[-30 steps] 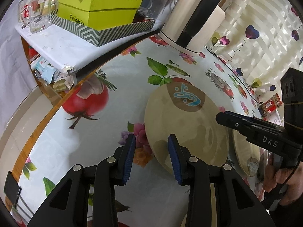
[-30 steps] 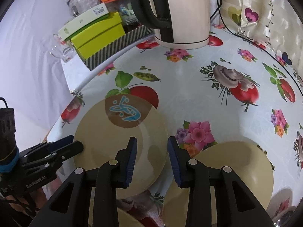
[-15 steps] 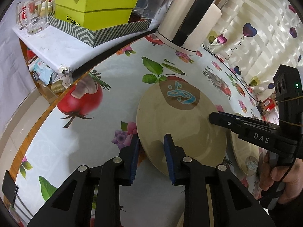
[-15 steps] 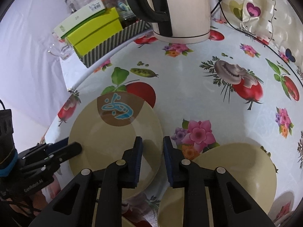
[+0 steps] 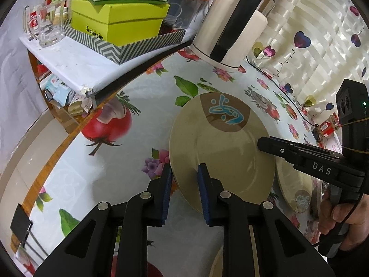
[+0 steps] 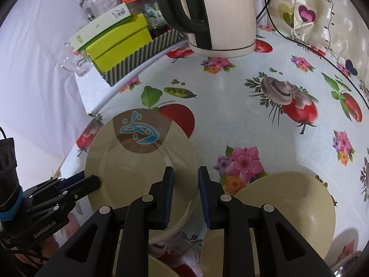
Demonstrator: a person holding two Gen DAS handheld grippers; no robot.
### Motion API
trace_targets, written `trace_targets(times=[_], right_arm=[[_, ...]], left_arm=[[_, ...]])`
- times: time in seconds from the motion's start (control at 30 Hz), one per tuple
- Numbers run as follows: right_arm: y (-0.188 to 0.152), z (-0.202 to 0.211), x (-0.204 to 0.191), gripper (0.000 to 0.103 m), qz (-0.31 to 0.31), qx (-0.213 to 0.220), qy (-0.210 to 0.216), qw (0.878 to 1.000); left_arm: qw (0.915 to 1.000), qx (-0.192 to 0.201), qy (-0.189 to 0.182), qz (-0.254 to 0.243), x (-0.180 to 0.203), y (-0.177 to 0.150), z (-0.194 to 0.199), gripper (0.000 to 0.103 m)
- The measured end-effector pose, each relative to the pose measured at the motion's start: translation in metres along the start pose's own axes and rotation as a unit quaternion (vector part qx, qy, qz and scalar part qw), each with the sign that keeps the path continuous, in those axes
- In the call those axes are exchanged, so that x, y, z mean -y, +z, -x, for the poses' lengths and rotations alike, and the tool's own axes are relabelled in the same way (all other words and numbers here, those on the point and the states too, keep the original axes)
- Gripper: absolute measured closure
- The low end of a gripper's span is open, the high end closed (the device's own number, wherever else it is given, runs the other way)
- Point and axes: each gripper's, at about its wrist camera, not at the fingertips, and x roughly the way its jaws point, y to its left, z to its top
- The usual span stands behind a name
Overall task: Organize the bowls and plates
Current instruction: 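Close the right tool on the plate rim and lift it, then carry the held plate over another beige plate and lower it on top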
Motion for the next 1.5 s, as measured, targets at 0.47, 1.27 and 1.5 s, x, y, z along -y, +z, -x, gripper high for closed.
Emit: trace_targets(times=[0.47, 1.27, 1.5], right_arm=[[-0.015, 0.043, -0.013, 0.082, -0.002, 0.018, -0.004, 1.0], [-0.128, 0.086, -0.016, 0.082, -0.049, 0.006, -0.02, 0.999], [-0.145, 0.084, -0.014, 0.081, -0.058, -0.002, -0.021, 0.998]], left_arm=[[0.9998, 0.004, -0.006, -0.019, 0.019, -0.014, 0.038, 0.079], [0.9967, -0.04, -0.009, -0.07, 0.047, -0.096, 0.066, 0.079], [0.9959, -0.05, -0.008, -0.075, 0.049, -0.107, 0.064, 0.079]])
